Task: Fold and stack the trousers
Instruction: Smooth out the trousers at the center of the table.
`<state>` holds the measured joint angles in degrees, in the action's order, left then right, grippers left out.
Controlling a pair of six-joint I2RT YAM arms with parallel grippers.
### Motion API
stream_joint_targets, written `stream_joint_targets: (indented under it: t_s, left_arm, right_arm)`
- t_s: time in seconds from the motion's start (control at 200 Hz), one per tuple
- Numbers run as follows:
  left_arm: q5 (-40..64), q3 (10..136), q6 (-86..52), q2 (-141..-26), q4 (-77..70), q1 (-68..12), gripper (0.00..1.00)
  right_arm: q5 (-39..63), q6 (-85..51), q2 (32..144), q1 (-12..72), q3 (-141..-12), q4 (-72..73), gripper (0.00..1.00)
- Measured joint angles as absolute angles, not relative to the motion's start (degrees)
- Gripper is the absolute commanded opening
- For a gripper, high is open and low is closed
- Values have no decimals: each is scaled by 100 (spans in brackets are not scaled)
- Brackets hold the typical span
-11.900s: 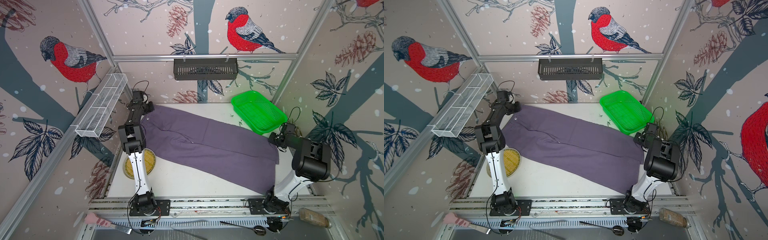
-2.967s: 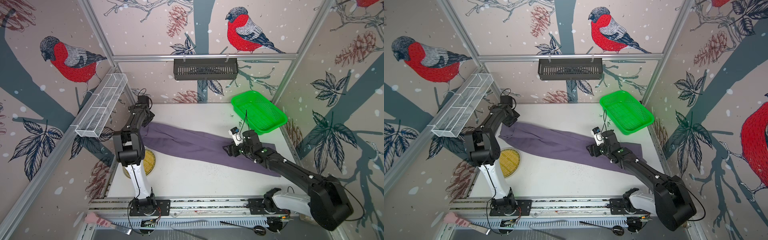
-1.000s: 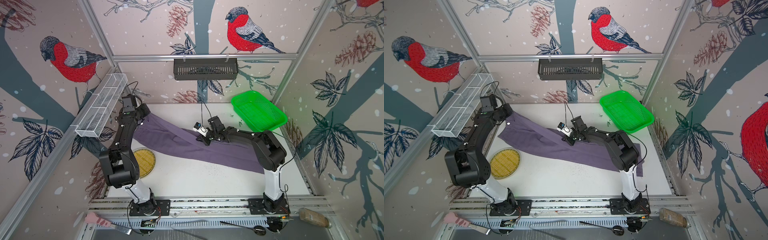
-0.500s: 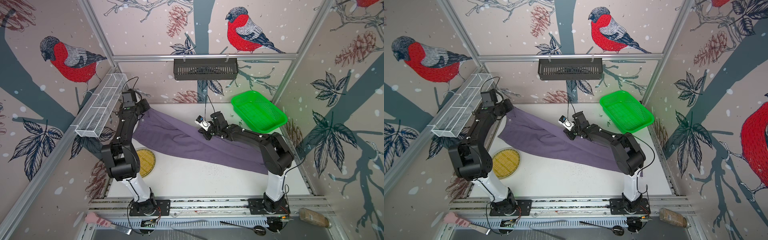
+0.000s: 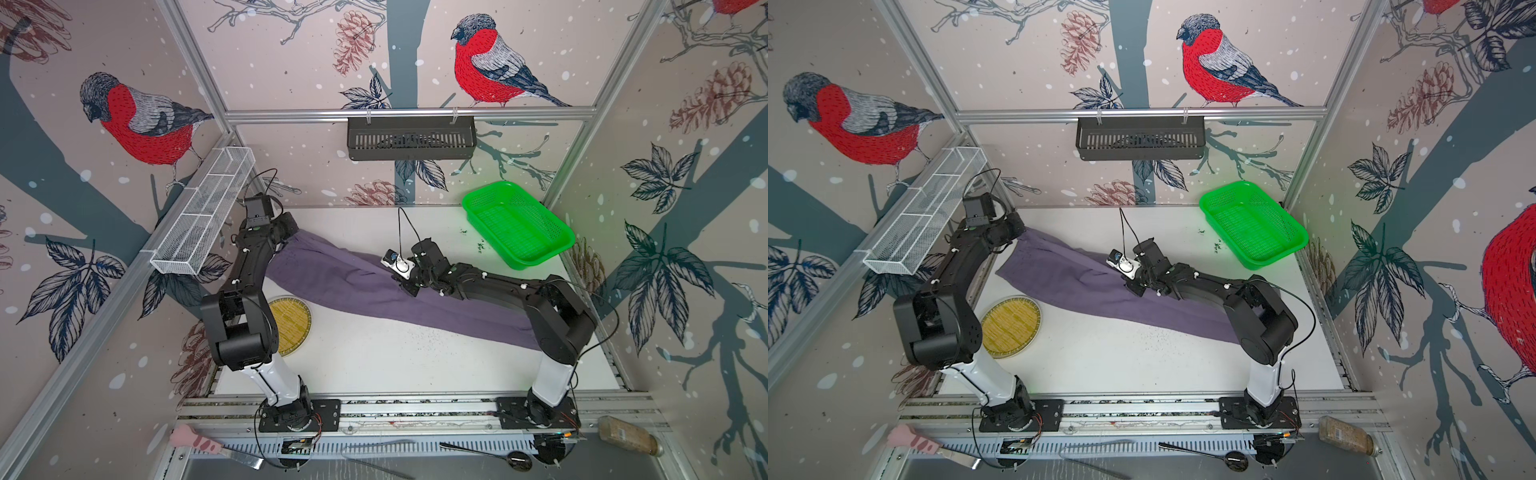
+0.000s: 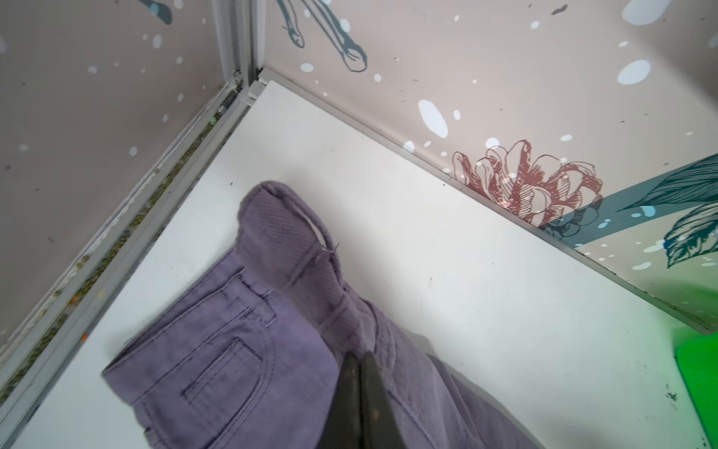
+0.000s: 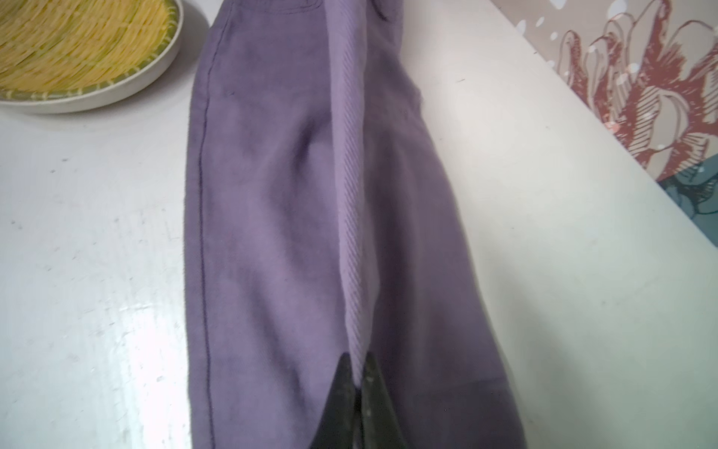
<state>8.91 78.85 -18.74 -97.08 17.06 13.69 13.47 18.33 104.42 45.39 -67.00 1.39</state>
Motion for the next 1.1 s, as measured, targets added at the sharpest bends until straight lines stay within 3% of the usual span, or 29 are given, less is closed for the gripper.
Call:
stream_joint_targets:
  t_s: [0.495, 1.101]
  left_arm:
    - [-134, 6779, -1804, -9467, 1999, 1483, 0]
    - [-952, 6436, -1940, -9760, 2115, 1566, 0]
  right_arm:
    - [1179, 1597, 10534, 5155, -6080, 375, 8]
    - [985, 1490, 11045, 5706, -6058, 493, 12]
